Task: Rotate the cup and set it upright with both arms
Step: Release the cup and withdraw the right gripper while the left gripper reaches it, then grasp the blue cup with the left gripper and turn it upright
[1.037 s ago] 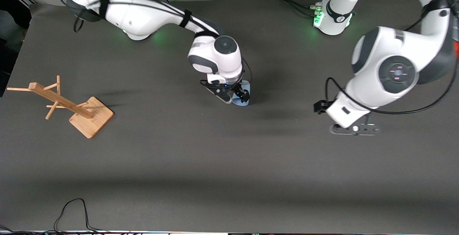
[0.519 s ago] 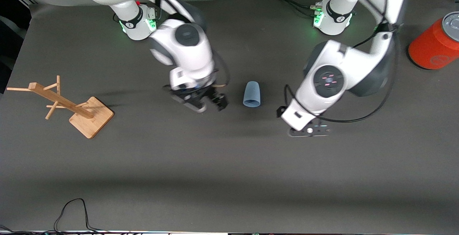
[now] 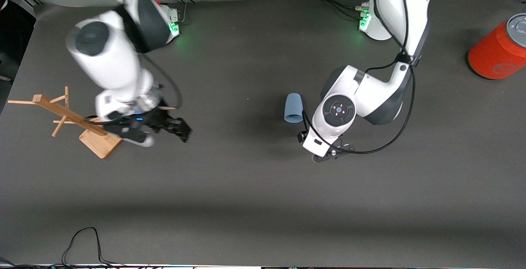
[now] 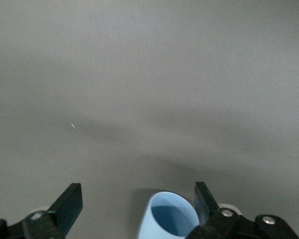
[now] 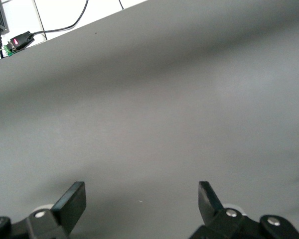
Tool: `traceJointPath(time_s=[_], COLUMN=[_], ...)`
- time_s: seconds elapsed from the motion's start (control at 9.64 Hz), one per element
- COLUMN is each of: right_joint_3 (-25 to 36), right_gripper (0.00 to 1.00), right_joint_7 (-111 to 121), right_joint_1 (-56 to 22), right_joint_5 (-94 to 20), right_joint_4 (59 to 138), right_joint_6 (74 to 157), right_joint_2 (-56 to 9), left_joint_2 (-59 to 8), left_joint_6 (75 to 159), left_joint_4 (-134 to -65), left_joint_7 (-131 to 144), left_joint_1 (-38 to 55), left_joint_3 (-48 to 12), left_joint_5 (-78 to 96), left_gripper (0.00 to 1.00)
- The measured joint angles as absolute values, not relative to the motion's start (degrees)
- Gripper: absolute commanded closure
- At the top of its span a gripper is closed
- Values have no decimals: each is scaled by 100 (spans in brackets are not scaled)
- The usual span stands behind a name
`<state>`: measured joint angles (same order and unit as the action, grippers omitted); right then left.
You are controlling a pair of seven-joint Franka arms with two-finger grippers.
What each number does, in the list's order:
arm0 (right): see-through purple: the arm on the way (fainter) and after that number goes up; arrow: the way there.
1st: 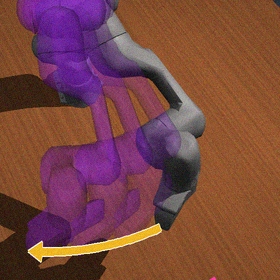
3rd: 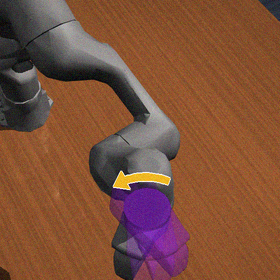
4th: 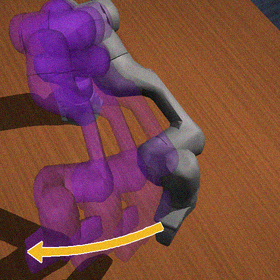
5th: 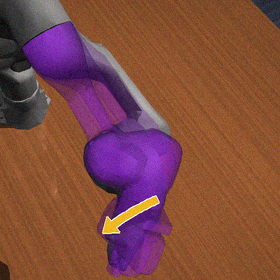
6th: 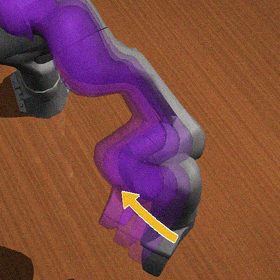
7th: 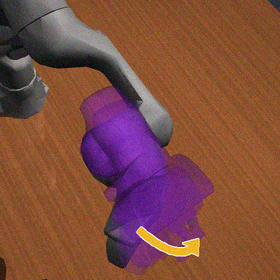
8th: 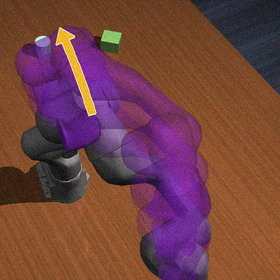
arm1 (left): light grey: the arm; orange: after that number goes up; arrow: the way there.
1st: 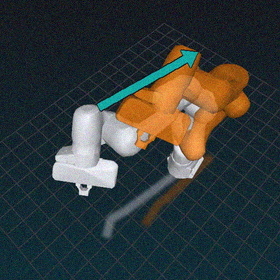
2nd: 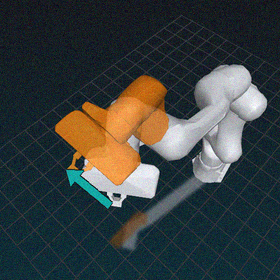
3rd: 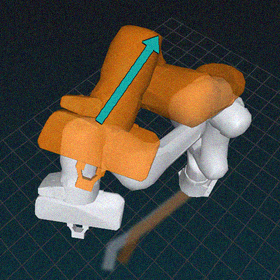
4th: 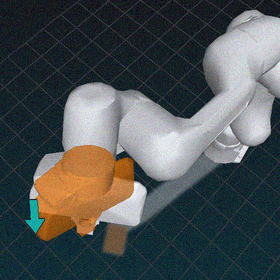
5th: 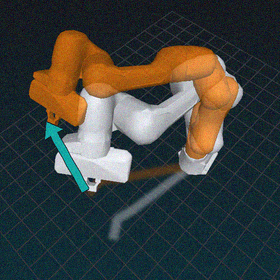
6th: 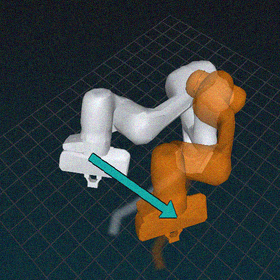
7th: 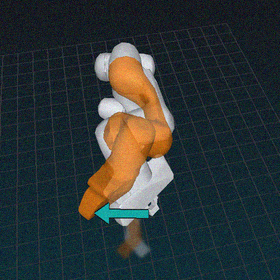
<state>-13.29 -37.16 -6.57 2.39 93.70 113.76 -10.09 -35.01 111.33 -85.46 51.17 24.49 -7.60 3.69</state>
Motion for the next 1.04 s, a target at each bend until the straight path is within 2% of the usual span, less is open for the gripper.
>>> traceJointPath(time_s=[0.21, 0.52, 0.73, 0.93, 1.04], right_joint_3=[-578, 104, 313, 329, 323], right_gripper=[0, 0, 0, 0, 0], right_joint_7=[-2386, -893, -694, -673, -673], right_joint_1=[-643, -649, -591, -531, -516], right_joint_5=[-103, -152, -157, -157, -157], right_joint_4=[9375, 9526, 10024, 10469, 10612], right_joint_6=[10703, 9960, 9889, 9858, 9808], right_joint_2=[-520, 35, 350, 616, 774], left_joint_2=[-3859, -4196, -4291, -4326, -4373], left_joint_6=[10972, 10578, 10160, 9951, 9950], left_joint_4=[-8424, -8344, -8344, -8348, -8349], left_joint_7=[5732, 6095, 6081, 6008, 5971], left_joint_1=[2446, 2532, 2724, 2792, 2816], left_joint_3=[-761, -797, -806, -809, -818], left_joint_5=[1294, 1418, 1414, 1412, 1413], left_gripper=[0, 2, 23, 62, 68])
